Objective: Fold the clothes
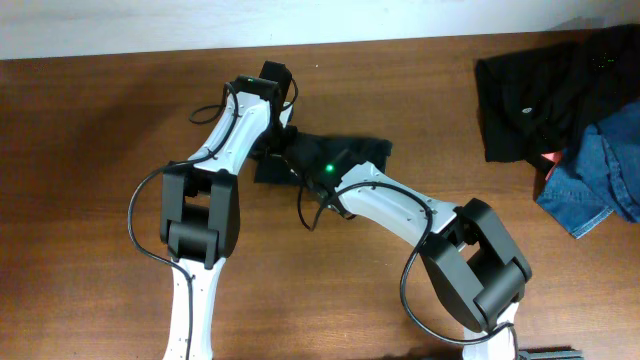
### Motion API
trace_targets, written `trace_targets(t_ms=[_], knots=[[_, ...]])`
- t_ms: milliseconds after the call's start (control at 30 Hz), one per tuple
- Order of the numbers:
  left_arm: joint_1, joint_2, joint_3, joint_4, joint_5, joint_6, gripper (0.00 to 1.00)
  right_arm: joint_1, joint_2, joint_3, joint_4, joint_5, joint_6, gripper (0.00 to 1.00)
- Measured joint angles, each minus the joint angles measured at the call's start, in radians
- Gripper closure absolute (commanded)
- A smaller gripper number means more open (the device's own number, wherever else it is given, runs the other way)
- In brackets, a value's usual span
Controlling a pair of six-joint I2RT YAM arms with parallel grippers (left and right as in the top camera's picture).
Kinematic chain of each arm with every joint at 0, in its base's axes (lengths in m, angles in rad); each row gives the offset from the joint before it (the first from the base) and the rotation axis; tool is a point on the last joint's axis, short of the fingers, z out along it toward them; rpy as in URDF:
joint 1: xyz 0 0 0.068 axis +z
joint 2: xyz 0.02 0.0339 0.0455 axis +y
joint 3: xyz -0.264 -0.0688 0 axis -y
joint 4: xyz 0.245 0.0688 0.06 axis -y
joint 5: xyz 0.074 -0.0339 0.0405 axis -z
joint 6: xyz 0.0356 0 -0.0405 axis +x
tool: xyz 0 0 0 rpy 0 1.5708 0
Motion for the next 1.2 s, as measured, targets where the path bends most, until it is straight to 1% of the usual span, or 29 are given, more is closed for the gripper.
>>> trace_targets(t_ms=[200,433,633,867,1067,1200], knots=[[0.000,0.000,0.000,0.000,0.000,0.000,0.13,0.000,-0.001,0.002,0.025,0.081,-0.014,0.96],[0.000,0.000,-0.001,0.001,0.000,0.000,0.13,0.000,-0.001,0.002,0.098,0.162,-0.041,0.96],[0.000,0.000,-0.001,0.001,0.000,0.000,0.13,0.000,-0.001,0.003,0.029,0.163,-0.046,0.96],[0.000,0.000,-0.001,0.001,0.000,0.000,0.13,0.000,-0.002,0.002,-0.114,0.053,0.004,0.96],[0.000,0.000,-0.001,0.001,0.000,0.000,0.13,0.000,-0.002,-0.051,-0.126,-0.040,0.037,0.96],[0.000,0.000,-0.001,0.001,0.000,0.000,0.13,0.000,-0.002,-0.112,-0.099,-0.109,0.054,0.96]])
